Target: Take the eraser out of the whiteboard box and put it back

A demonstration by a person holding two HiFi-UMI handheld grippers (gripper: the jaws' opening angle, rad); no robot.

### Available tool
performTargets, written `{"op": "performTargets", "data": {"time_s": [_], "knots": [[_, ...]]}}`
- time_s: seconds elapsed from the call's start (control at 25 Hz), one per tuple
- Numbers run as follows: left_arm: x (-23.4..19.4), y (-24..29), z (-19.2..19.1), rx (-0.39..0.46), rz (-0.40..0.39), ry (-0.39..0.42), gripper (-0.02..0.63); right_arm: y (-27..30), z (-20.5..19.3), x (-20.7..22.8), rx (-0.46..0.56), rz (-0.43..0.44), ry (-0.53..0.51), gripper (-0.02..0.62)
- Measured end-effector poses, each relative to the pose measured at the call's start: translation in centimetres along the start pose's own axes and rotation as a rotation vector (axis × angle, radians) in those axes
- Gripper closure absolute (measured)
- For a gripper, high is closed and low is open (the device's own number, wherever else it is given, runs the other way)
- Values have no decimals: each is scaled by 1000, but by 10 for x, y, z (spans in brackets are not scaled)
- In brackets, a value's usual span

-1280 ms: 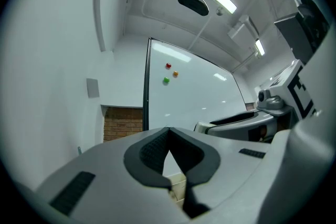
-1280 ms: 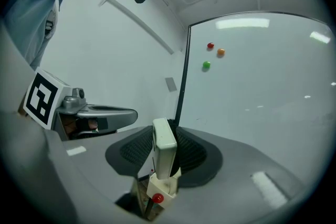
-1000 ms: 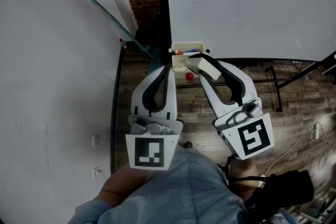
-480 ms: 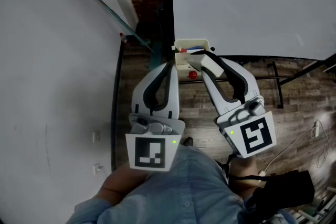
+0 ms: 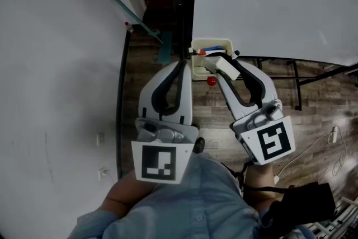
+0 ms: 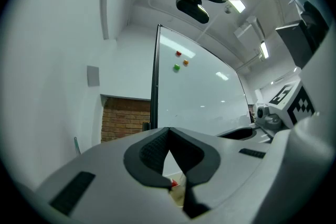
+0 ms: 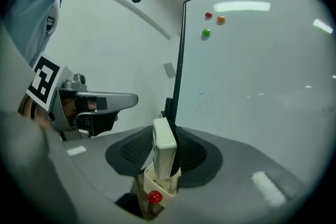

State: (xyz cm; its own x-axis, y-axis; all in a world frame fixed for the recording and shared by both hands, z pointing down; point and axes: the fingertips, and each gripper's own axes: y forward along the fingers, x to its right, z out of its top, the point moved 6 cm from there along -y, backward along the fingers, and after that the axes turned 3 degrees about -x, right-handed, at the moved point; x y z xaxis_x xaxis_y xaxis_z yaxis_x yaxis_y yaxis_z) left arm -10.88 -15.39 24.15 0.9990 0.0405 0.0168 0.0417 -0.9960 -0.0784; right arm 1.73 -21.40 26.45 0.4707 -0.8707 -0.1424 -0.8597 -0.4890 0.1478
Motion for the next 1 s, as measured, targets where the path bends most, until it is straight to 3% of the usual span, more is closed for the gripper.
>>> {"op": "performTargets", "data": {"time_s": [1.0], "knots": [[-38, 39, -45, -126, -26, -31, 601, 56, -61, 0, -136, 91, 60, 453]]}}
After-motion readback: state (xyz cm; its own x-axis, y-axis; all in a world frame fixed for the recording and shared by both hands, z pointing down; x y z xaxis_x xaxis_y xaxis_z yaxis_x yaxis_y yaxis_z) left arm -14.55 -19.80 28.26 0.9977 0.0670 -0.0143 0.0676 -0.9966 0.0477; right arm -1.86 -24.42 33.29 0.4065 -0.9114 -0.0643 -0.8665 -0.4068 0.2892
